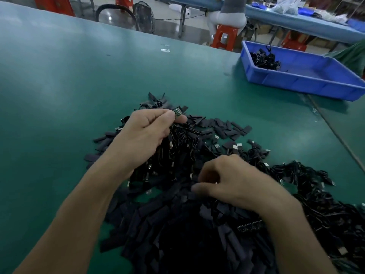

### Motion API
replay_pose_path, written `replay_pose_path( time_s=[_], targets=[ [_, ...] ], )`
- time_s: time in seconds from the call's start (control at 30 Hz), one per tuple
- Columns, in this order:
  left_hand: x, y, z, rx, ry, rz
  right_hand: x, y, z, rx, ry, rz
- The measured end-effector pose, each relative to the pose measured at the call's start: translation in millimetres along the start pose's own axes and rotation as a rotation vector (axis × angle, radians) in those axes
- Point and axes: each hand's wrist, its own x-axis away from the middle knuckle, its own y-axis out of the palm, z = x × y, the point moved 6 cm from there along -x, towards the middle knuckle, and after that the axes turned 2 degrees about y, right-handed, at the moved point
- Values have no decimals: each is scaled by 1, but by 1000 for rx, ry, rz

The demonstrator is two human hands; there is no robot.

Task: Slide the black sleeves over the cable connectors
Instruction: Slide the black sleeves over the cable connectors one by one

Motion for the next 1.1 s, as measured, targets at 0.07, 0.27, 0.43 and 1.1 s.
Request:
replay_pose_path(
  time_s=[0.07,0.27,0.43,1.1],
  targets=[
    [-2,0,-4,-42,-36,-26,-7,8,-12,16,-29,60],
    [-2,1,-9,-53,-58,-68,-23,35,-35,131,-109,115],
    [-4,-5,-8,-22,17,10,-24,50,-34,80,-65,192],
    [0,5,-14,-106,-54,-84,-7,-4,10,-756,-99,530]
  ],
)
